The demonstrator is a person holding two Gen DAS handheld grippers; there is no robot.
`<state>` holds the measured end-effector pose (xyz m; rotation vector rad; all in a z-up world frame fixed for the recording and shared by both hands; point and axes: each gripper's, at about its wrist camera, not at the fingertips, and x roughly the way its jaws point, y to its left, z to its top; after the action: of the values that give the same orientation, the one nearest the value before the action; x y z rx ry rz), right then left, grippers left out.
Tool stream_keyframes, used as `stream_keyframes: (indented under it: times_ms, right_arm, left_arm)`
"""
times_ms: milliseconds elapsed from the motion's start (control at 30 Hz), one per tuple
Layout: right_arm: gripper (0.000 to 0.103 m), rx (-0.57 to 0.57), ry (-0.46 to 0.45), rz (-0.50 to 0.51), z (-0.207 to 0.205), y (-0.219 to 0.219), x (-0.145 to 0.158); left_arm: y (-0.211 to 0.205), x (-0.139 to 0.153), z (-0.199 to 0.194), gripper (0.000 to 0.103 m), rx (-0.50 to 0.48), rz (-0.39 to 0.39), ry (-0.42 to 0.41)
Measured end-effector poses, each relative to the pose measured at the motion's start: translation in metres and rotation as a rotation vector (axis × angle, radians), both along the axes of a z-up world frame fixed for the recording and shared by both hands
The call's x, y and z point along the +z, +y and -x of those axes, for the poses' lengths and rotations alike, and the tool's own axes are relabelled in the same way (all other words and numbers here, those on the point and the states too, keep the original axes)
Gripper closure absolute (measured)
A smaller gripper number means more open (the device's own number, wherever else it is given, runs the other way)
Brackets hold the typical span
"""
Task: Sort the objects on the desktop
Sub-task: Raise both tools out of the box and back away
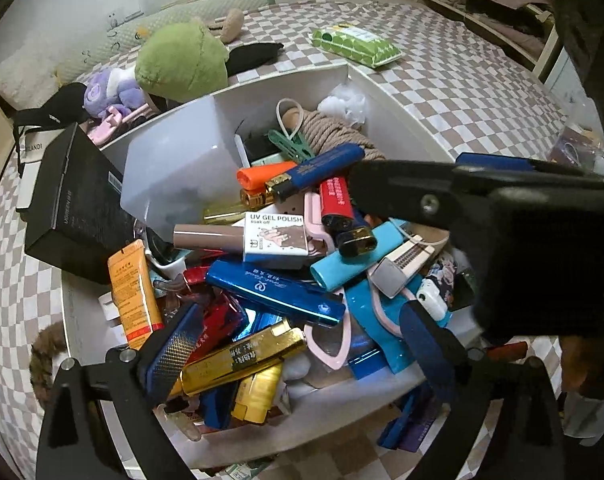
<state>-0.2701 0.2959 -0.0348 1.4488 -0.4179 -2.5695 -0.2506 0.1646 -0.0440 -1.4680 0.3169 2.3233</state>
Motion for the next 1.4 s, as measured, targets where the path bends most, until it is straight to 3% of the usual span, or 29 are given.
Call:
stream_keyframes:
  times_ms: [400, 900, 1200, 1400]
  right_arm:
    - [0.002, 0.013, 0.059, -0.051, -0.010, -0.007, 0.019]
    - [0.000, 0.053, 0.253, -0.259, -0.049, -0.022, 0.075]
    - [0.000, 0.002, 0.327, -0.207, -0.073, -0.008, 0.105]
    - [0.000, 0.004, 0.336, -0.236, -0.087, -0.009, 0.114]
  left_arm:
    - [-0.014, 0.020, -0.009, 0.004, 0.029, -0.026, 0.044]
    - [-0.063, 0.077, -0.027, 0.004, 0.187, -0.141, 0.175]
    - [-0.084, 0.104, -0.046, 0.004, 0.215, -0.159, 0.260]
    - [-0.098, 0.122, -0.059, 0.004, 0.240, -0.179, 0.311]
